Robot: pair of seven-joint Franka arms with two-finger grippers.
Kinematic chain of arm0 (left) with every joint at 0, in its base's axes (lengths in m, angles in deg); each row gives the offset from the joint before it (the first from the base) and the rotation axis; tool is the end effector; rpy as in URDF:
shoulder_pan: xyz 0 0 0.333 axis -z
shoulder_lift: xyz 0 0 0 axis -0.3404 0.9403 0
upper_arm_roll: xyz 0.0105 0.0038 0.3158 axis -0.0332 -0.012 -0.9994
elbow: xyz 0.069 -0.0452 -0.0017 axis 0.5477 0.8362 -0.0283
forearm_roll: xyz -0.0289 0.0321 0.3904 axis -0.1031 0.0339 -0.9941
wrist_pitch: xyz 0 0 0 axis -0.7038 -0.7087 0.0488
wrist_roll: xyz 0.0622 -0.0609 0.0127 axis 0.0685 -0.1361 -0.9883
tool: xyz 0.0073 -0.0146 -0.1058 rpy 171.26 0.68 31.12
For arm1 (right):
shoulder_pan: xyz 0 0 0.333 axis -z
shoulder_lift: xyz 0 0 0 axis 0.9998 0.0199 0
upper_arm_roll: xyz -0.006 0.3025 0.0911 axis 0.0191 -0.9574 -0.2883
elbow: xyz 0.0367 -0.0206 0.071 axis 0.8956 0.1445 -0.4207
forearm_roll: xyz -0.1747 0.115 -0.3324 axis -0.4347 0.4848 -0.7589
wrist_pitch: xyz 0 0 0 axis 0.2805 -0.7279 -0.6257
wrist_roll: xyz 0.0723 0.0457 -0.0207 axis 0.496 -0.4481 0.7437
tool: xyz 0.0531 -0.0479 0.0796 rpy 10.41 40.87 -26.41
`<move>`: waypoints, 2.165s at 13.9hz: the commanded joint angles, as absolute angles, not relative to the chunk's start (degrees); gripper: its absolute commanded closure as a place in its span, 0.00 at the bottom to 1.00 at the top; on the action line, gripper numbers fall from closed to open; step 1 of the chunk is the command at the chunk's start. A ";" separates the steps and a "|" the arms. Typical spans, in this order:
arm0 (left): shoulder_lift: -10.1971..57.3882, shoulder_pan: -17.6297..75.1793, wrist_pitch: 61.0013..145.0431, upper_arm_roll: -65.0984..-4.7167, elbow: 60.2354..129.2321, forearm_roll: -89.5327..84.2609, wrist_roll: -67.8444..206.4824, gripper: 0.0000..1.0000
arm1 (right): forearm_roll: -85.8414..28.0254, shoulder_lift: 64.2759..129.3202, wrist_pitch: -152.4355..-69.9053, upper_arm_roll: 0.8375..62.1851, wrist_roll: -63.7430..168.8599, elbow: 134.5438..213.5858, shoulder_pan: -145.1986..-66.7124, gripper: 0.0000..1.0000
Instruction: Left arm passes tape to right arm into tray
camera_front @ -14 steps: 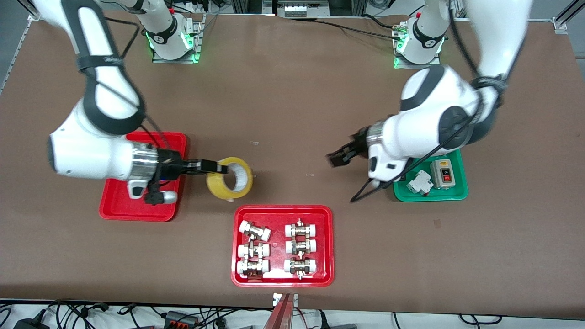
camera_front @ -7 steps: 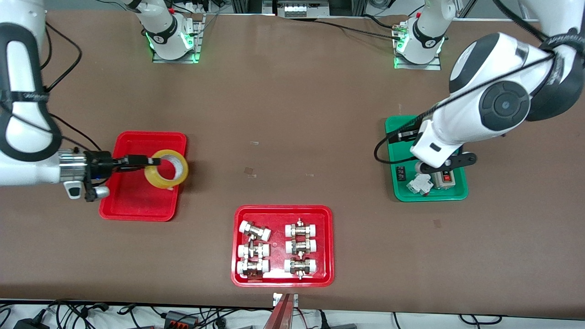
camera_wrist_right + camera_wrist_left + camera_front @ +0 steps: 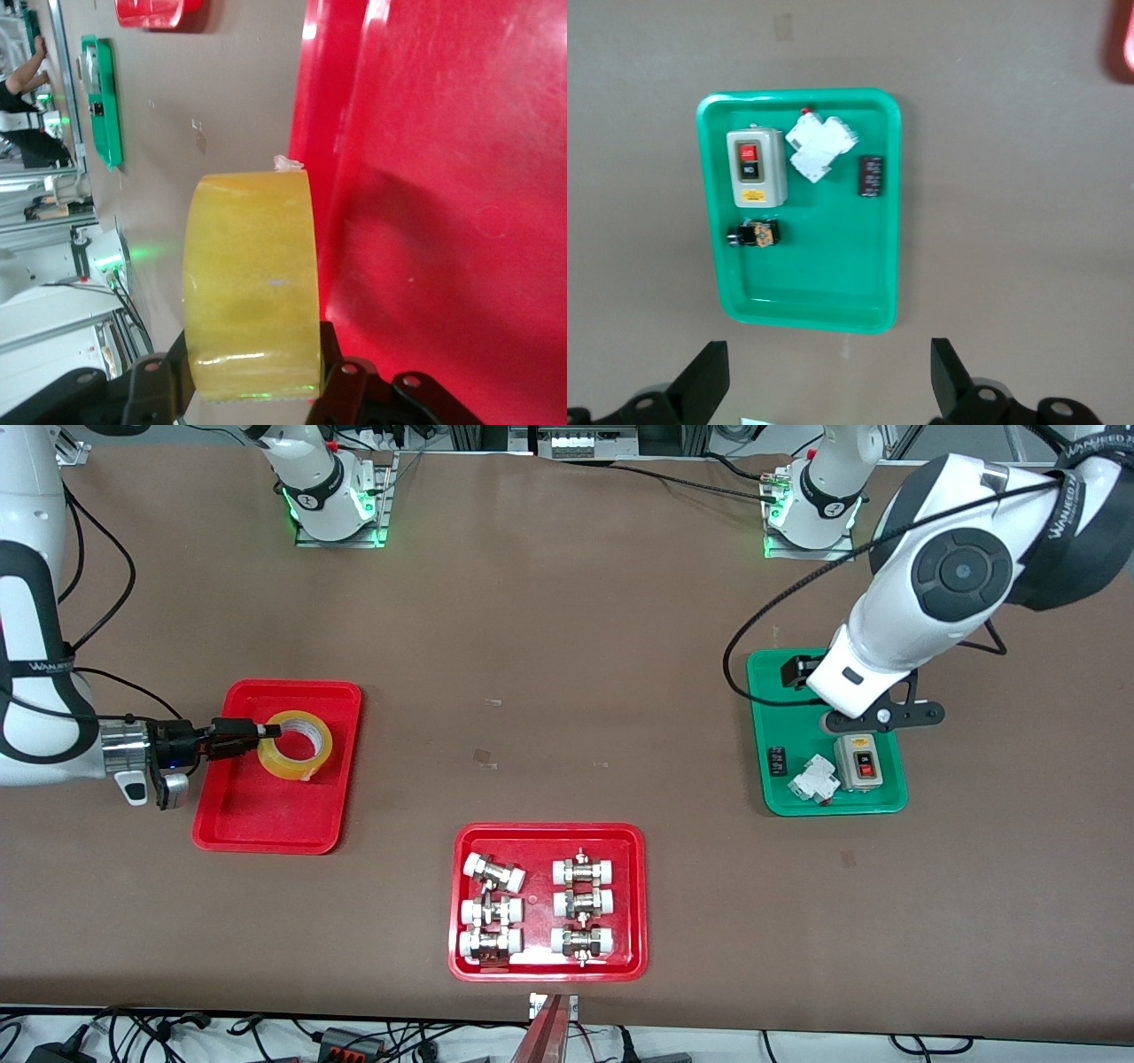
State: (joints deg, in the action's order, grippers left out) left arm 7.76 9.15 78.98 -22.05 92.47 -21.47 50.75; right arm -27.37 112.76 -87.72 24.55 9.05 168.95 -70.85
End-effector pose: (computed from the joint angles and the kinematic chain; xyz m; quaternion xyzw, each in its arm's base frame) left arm 0.5578 -0.1698 0.4847 -0.9927 -0.0251 0.0864 0.0802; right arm 0.6055 -0.1134 0.2010 -0.8813 -0.1219 0.1124 0.4425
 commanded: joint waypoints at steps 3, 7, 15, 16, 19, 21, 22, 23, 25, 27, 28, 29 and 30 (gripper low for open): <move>-1.93 5.56 84.65 -25.69 102.26 -18.77 59.33 0.00 | -29.27 114.12 -88.26 23.25 3.80 168.21 -69.61 0.09; -1.32 11.20 84.39 -41.60 97.60 -4.63 59.34 0.00 | -37.26 113.33 -94.41 23.16 2.32 168.29 -72.59 0.00; -9.93 15.42 77.89 -38.20 101.99 -14.44 64.52 0.00 | -57.03 104.11 -103.39 23.34 6.85 167.94 -79.71 0.00; -9.76 15.24 78.05 -38.55 101.46 -14.18 64.95 0.00 | -59.66 102.18 -103.30 23.25 10.62 168.03 -80.41 0.00; -9.41 15.33 78.67 -38.38 99.96 -14.09 64.96 0.00 | -63.37 95.77 -100.77 23.25 21.16 168.47 -82.87 0.00; -9.41 14.63 79.45 -38.73 99.88 -10.59 65.05 0.00 | -65.39 91.37 -96.82 23.25 30.21 168.56 -84.46 0.00; -9.32 14.28 80.68 -38.73 99.87 -9.88 65.13 0.00 | -66.27 89.00 -94.54 23.16 34.78 168.47 -85.07 0.00; -9.15 14.36 81.04 -38.38 99.44 -9.87 65.22 0.00 | -66.72 86.72 -92.34 23.16 38.13 168.47 -85.51 0.00; -7.48 14.71 80.78 -38.12 97.16 -9.87 65.22 0.00 | -66.72 82.32 -88.73 22.99 43.50 168.64 -85.78 0.00; -6.51 14.63 80.69 -38.12 95.75 -10.04 65.75 0.00 | -66.63 77.49 -88.18 22.90 50.70 170.91 -85.87 0.00; -6.42 14.71 81.04 -38.12 95.66 -10.83 65.66 0.00 | -66.55 74.42 -88.80 22.90 53.61 172.93 -85.96 0.00; -6.42 14.71 81.04 -38.03 95.57 -11.27 65.58 0.00 | -66.46 72.56 -88.80 22.81 55.72 173.65 -85.96 0.00; -6.42 14.63 80.70 -38.03 95.57 -12.23 65.57 0.00 | -66.20 71.24 -88.28 22.64 58.35 173.66 -85.96 0.00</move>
State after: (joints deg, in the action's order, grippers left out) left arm -7.56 15.03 81.25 -38.40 97.37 -10.89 64.08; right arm -65.77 76.11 -87.99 23.06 53.25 169.86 -85.83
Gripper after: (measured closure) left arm 0.000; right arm 0.000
